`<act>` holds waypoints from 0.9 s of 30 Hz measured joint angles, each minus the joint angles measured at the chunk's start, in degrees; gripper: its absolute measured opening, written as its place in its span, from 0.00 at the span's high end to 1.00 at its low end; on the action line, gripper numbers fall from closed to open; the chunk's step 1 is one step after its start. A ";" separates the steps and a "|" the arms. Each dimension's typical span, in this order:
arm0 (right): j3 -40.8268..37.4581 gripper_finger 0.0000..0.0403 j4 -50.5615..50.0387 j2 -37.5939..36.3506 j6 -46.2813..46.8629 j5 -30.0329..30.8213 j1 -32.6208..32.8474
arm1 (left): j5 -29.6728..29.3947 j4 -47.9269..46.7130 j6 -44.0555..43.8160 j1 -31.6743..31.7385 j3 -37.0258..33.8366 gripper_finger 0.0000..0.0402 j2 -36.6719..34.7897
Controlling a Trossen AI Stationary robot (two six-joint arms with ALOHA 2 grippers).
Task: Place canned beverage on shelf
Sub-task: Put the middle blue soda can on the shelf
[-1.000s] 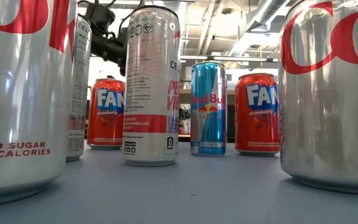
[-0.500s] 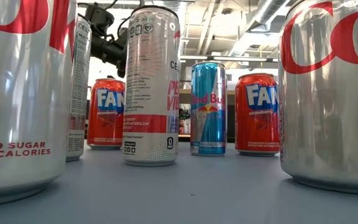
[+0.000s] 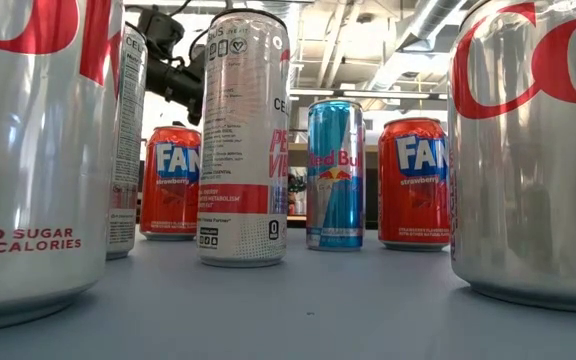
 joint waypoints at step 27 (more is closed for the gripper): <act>0.02 1.00 -0.64 3.11 0.02 -0.11 3.37 | -1.90 1.51 -1.54 1.07 2.49 1.00 4.22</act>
